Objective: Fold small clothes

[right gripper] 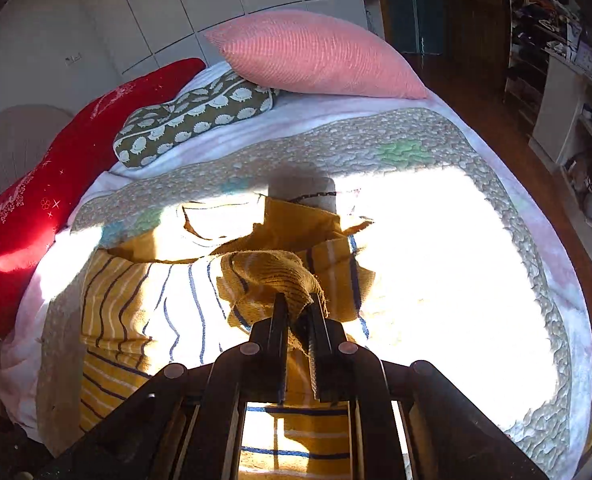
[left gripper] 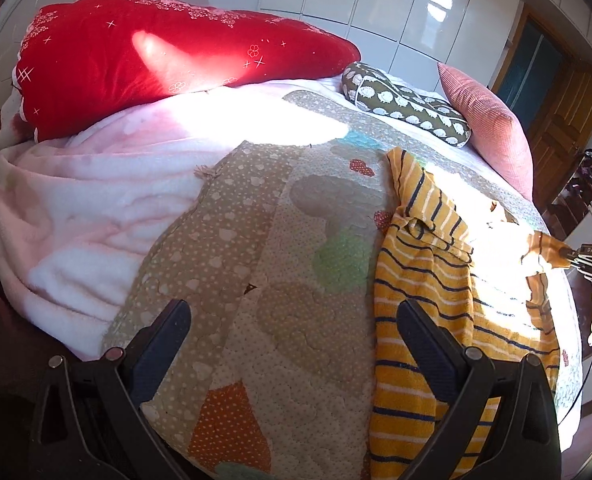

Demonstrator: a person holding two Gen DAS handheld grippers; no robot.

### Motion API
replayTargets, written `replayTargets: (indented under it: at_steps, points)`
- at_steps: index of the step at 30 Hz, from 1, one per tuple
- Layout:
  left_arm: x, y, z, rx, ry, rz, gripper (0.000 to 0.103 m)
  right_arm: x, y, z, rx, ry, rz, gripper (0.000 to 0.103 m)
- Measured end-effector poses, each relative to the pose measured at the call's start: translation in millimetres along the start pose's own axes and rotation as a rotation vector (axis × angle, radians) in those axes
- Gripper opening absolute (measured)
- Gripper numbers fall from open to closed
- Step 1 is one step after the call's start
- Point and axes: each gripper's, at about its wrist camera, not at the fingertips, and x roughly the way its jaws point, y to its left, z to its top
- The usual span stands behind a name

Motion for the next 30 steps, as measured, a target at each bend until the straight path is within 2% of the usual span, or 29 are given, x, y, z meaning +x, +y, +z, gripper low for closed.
replayTargets:
  at_steps: [2, 3, 6, 10, 12, 14, 16, 17, 18, 20, 23, 27, 30]
  points:
    - [-1, -9, 1, 0.023, 0.001, 0.000, 0.103, 13, -20, -8, 0.041, 0.043, -0.018, 0.011]
    - [-2, -13, 1, 0.035, -0.002, -0.001, 0.103, 10, -31, -12, 0.077, 0.032, 0.010, 0.013]
    - [-6, -22, 2, 0.062, -0.015, 0.000, 0.103, -6, -60, -20, 0.181, -0.025, 0.057, 0.030]
    - [0, -47, 6, 0.109, 0.000, -0.034, 0.103, -28, -70, -27, 0.165, -0.091, 0.000, 0.030]
    - [6, -65, 10, 0.152, -0.005, -0.044, 0.103, -40, -66, -29, 0.162, -0.142, 0.073, 0.030]
    - [14, -85, 18, 0.188, -0.007, -0.046, 0.103, -46, -52, -32, 0.143, -0.153, 0.205, 0.030]
    - [25, -102, 27, 0.215, 0.001, -0.061, 0.103, -40, -31, -32, 0.104, -0.108, 0.352, 0.030]
    - [32, -110, 32, 0.222, 0.008, -0.063, 0.103, -32, -20, -33, 0.087, -0.067, 0.402, 0.030]
    - [40, -117, 35, 0.227, 0.014, -0.066, 0.103, -23, -12, -33, 0.069, -0.034, 0.413, 0.030]
    - [60, -129, 44, 0.230, 0.037, -0.066, 0.103, 2, 1, -31, 0.012, 0.005, 0.327, 0.030]
    - [91, -139, 52, 0.220, 0.089, -0.053, 0.103, 40, -7, -22, 0.007, 0.036, 0.183, 0.030]
    - [115, -138, 55, 0.209, 0.131, -0.032, 0.103, 75, -37, -18, 0.113, 0.088, 0.138, 0.029]
    - [112, -129, 52, 0.192, 0.133, -0.043, 0.103, 59, -41, -21, 0.124, 0.059, 0.170, 0.030]
